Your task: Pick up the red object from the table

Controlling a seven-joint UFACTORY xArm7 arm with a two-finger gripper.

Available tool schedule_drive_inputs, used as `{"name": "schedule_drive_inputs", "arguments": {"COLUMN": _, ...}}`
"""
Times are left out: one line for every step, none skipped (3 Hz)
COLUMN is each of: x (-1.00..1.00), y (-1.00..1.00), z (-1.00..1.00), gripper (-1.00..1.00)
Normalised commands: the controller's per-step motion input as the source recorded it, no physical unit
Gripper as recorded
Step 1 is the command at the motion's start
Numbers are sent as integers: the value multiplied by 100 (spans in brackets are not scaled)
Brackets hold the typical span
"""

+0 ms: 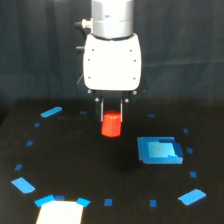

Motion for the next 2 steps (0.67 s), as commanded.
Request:
{"name": "schedule_drive_inputs", "arguments": {"x": -6, "y": -7, "z": 0, "gripper": -100}}
{"name": "schedule_drive_inputs", "arguments": {"x": -13, "y": 12, "z": 100, "gripper": -100}}
